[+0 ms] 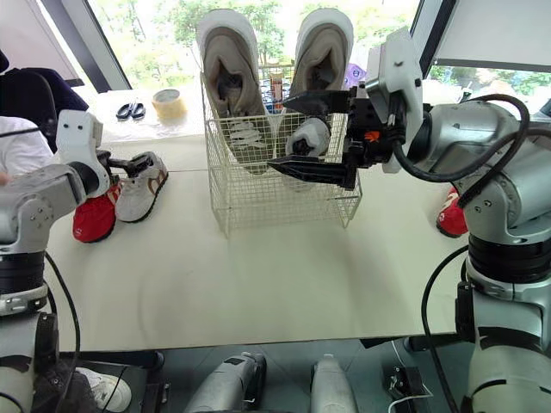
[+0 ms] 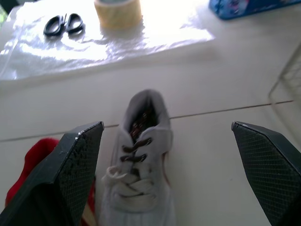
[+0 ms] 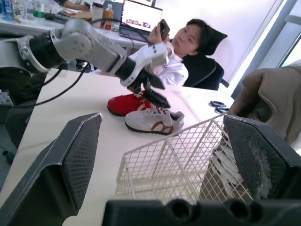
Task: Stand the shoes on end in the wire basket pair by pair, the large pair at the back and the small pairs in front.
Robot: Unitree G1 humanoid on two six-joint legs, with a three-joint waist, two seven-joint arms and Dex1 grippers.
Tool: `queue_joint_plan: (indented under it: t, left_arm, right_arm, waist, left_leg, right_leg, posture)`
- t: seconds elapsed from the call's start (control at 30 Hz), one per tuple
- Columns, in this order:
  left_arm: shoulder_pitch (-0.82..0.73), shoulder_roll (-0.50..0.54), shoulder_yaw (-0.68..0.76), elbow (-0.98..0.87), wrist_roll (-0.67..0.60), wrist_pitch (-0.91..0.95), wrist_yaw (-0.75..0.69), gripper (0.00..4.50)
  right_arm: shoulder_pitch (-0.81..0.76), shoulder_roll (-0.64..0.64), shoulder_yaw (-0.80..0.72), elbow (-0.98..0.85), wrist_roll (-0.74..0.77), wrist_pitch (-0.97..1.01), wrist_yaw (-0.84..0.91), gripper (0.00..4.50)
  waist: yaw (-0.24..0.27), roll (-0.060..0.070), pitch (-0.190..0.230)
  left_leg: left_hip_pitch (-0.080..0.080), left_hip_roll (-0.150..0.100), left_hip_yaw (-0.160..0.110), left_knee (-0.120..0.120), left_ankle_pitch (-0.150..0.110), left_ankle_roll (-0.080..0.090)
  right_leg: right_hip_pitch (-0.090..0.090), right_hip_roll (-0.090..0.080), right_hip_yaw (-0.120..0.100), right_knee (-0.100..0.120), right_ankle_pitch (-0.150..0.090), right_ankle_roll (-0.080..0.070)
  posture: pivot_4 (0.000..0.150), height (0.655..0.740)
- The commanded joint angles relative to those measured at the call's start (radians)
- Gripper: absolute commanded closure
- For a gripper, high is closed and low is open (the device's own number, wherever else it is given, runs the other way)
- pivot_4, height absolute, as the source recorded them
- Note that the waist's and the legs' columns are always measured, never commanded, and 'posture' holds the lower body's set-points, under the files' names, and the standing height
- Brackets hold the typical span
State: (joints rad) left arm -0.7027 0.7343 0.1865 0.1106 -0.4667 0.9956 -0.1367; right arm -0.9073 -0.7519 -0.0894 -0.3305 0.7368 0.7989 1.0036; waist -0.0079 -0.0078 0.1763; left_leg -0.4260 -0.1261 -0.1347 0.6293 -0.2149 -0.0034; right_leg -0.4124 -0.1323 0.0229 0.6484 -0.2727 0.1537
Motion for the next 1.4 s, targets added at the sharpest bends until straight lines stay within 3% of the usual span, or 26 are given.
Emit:
queue_joint_plan:
  t: [0.03, 0.43, 0.53, 0.67, 0.73, 0.8, 0.93, 1.07, 1.17, 1.4]
  left_arm:
    - [-0.072, -0.003, -0.028, 0.122, 0.073, -0.074, -0.036, 0.00]
    - [-0.299, -0.112, -0.099, 0.721, 0.253, -0.375, -0.184, 0.00]
    - [-0.317, -0.119, -0.090, 0.778, 0.275, -0.400, -0.193, 0.79]
    - [-0.324, -0.119, -0.075, 0.801, 0.285, -0.409, -0.202, 2.71]
    - [-0.321, -0.118, -0.054, 0.771, 0.276, -0.406, -0.196, 3.68]
    - [-0.320, -0.132, 0.000, 0.679, 0.230, -0.436, -0.196, 4.29]
    - [-0.323, -0.210, 0.130, 0.366, 0.120, -0.588, -0.173, 4.30]
    - [-0.359, -0.304, 0.192, 0.172, 0.131, -0.792, -0.019, 4.30]
    - [-0.370, -0.371, 0.184, 0.064, 0.151, -0.970, 0.024, 4.30]
    - [-0.305, -0.546, 0.073, -0.090, 0.231, -1.146, 0.102, 4.30]
  right_arm:
    - [-0.009, 0.005, -0.017, -0.035, 0.022, -0.001, -0.030, 0.03]
    - [0.039, -0.018, -0.057, -0.111, 0.073, 0.042, -0.135, 0.03]
    - [0.051, -0.028, -0.067, -0.128, 0.084, 0.051, -0.157, 0.00]
    - [0.058, -0.034, -0.074, -0.137, 0.095, 0.058, -0.180, 0.00]
    - [0.062, -0.039, -0.077, -0.139, 0.095, 0.060, -0.186, 0.00]
    - [0.065, -0.043, -0.078, -0.138, 0.096, 0.060, -0.188, 0.00]
    - [0.067, -0.050, -0.074, -0.128, 0.095, 0.052, -0.189, 0.00]
    - [0.061, -0.047, -0.059, -0.110, 0.081, 0.039, -0.183, 0.00]
    - [0.051, -0.047, -0.045, -0.092, 0.067, 0.025, -0.172, 0.00]
    - [0.040, -0.050, -0.029, -0.070, 0.049, 0.007, -0.151, 0.00]
  waist:
    - [0.002, 0.000, 0.000]
    - [-0.008, -0.001, 0.000]
    - [-0.005, -0.001, 0.000]
    - [-0.004, -0.001, 0.000]
    - [-0.005, -0.001, 0.000]
    - [-0.005, -0.001, 0.000]
    - [0.000, -0.007, 0.003]
    - [-0.003, -0.008, 0.003]
    - [-0.009, -0.008, 0.003]
    - [0.003, -0.008, 0.003]
  left_leg:
    - [0.000, 0.000, 0.000, 0.000, 0.000, 0.000]
    - [0.000, -0.001, 0.000, 0.000, 0.000, 0.000]
    - [0.000, 0.000, 0.000, -0.001, 0.000, 0.000]
    - [0.000, -0.001, 0.000, 0.001, 0.000, 0.000]
    - [0.000, -0.001, 0.000, 0.001, 0.000, 0.000]
    - [-0.001, -0.001, 0.000, 0.001, 0.000, 0.000]
    - [-0.005, 0.000, -0.002, 0.002, 0.001, -0.001]
    - [-0.009, -0.001, -0.001, 0.004, 0.003, -0.005]
    - [-0.009, 0.000, 0.002, 0.003, 0.003, -0.005]
    - [-0.009, 0.000, 0.002, 0.005, 0.004, -0.005]
  right_leg:
    - [0.000, 0.000, 0.000, 0.000, 0.000, 0.000]
    - [-0.001, 0.000, -0.001, 0.000, 0.000, 0.000]
    - [-0.001, -0.001, -0.001, 0.001, 0.000, 0.000]
    - [0.000, -0.001, -0.001, 0.001, 0.000, 0.000]
    - [0.000, -0.001, 0.000, 0.001, 0.000, 0.000]
    - [-0.001, -0.001, -0.001, 0.001, 0.000, 0.000]
    - [-0.002, -0.001, -0.002, 0.001, 0.000, 0.000]
    - [-0.006, -0.001, -0.002, 0.000, 0.002, 0.000]
    - [-0.008, -0.001, 0.000, 0.001, 0.002, 0.000]
    - [-0.007, -0.001, 0.000, 0.002, 0.002, 0.001]
  posture:
    - [0.150, 0.7400]
    - [0.150, 0.7400]
    - [0.150, 0.7400]
    - [0.150, 0.7400]
    - [0.150, 0.7400]
    - [0.150, 0.7400]
    - [0.150, 0.7400]
    - [0.150, 0.7400]
    - [0.150, 0.7400]
    - [0.150, 0.7400]
